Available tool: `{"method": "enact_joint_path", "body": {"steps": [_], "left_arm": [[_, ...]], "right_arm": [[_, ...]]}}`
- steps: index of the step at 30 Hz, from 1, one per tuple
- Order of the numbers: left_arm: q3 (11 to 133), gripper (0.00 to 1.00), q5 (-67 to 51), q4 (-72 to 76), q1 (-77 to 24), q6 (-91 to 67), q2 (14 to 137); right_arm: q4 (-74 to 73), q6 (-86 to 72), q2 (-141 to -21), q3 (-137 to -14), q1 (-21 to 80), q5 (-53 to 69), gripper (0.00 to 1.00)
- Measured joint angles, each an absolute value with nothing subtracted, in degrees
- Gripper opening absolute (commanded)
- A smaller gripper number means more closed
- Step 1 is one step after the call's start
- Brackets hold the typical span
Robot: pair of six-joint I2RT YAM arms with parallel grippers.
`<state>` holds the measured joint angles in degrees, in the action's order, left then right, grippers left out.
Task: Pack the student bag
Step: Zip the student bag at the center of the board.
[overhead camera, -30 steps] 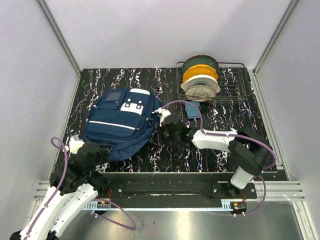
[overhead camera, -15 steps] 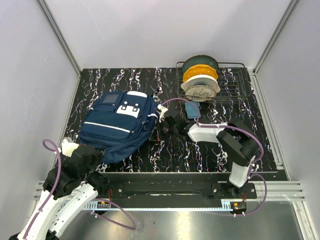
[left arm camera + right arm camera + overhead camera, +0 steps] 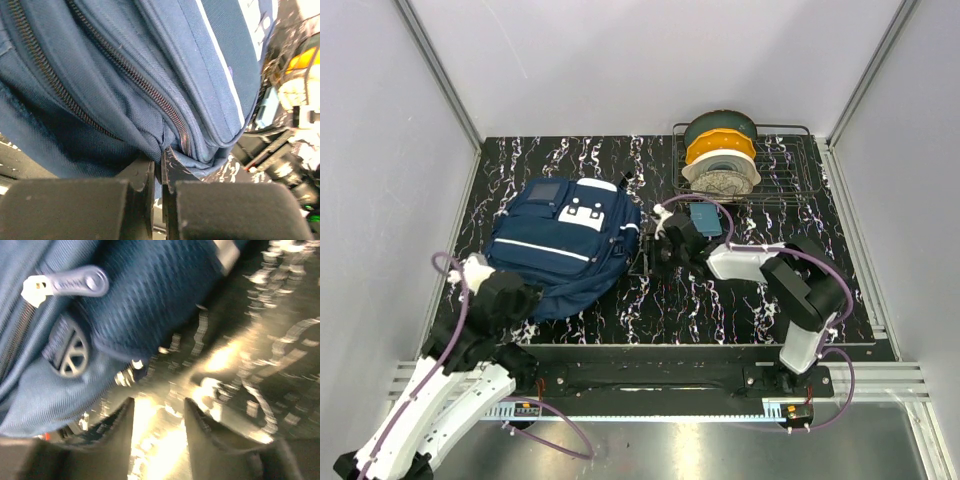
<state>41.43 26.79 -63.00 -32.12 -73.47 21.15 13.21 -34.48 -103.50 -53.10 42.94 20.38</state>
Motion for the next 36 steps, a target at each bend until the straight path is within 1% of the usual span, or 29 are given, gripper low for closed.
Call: {"method": "enact_joint_path", "body": {"steps": [3, 7, 10, 13, 15, 18, 22, 26, 30, 35, 36], "left_arm": [[40.0, 0.0, 23.4, -58.0, -31.8, -70.5, 27.9], [37.6, 0.0, 19.0, -49.9, -31.7, -68.6, 35.3], [36.6, 0.0, 17.3, -46.4, -31.7, -67.6, 36.1], [35.6, 0.0, 14.9, -43.5, -31.6, -66.3, 36.1], [34.4, 0.0, 13.0, -41.8, -31.6, -65.2, 36.2], [32.7, 0.0, 9.7, -39.5, -31.5, -63.4, 36.5], [31.1, 0.0, 6.7, -37.6, -31.6, -61.9, 36.8], [29.1, 0.0, 4.6, -35.0, -32.8, -61.3, 36.7], [26.8, 0.0, 4.6, -30.8, -39.2, -62.8, 37.8], [26.7, 0.0, 5.1, -29.4, -48.2, -64.0, 41.8], [26.7, 0.1, 5.1, -29.5, -49.3, -64.0, 42.2]], "right_arm": [[9.5, -34.9, -100.8, -51.4, 40.4, 16.9, 0.68], [4.3, -34.9, -94.1, -50.2, 39.0, 11.9, 0.71], [1.2, -34.8, -86.4, -48.8, 39.1, 7.3, 0.75], [-1.5, -34.8, -79.7, -47.4, 39.0, 2.3, 0.76], [-3.2, -34.7, -76.5, -46.5, 38.7, -0.7, 0.75], [-5.3, -34.5, -73.6, -45.5, 38.2, -3.7, 0.72], [-7.1, -34.3, -73.0, -45.2, 37.4, -5.5, 0.66], [-7.7, -34.3, -73.1, -45.2, 37.2, -5.6, 0.66], [-7.6, -34.3, -73.7, -45.2, 37.1, -5.5, 0.65], [-7.6, -34.4, -74.0, -45.2, 37.1, -5.6, 0.63], [-7.6, -34.4, -74.0, -45.2, 37.1, -5.6, 0.61]]}}
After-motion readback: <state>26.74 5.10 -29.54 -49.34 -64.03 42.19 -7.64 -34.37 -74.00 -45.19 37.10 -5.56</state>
